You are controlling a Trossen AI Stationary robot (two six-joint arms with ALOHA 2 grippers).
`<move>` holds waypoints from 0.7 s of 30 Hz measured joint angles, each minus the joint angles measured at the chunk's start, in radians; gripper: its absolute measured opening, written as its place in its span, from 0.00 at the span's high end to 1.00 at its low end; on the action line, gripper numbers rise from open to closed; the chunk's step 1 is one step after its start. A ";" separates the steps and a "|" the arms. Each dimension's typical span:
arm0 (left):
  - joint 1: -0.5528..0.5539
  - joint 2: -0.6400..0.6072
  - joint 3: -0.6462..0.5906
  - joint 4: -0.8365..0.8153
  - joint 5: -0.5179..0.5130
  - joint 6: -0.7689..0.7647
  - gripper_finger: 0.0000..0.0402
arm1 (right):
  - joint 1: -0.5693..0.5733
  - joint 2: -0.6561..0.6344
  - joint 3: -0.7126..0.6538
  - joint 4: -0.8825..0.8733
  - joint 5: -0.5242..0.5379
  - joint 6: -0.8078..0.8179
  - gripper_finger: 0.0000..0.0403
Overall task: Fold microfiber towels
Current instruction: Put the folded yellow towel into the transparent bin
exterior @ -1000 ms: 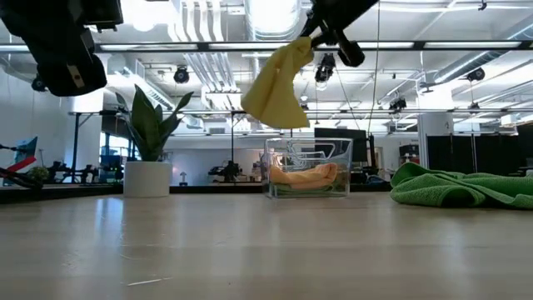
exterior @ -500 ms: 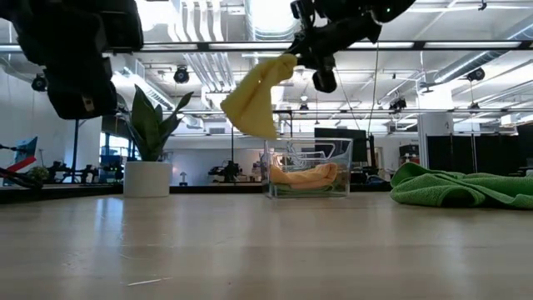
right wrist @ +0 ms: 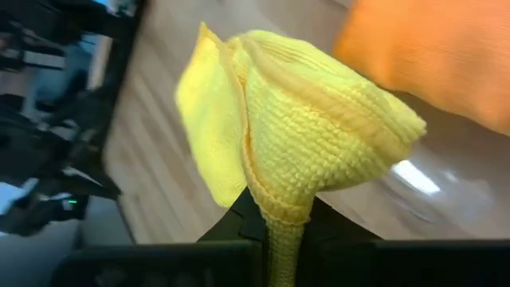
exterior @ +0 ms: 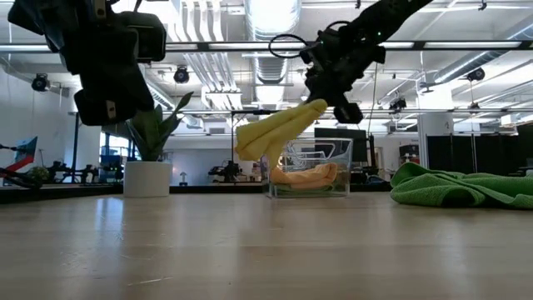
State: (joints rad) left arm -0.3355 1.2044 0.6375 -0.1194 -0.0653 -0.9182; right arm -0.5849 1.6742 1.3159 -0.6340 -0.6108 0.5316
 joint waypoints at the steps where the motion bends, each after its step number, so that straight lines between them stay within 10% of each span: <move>1: 0.001 0.000 -0.002 -0.003 0.001 -0.006 0.98 | -0.007 -0.005 0.000 -0.028 0.013 -0.019 0.97; 21: 0.065 0.007 -0.002 0.010 0.011 0.019 0.98 | 0.012 0.054 0.000 -0.162 0.265 -0.038 0.97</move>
State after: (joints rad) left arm -0.2710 1.2110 0.6353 -0.1093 -0.0540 -0.8997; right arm -0.5727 1.7277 1.3163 -0.7960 -0.3462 0.4934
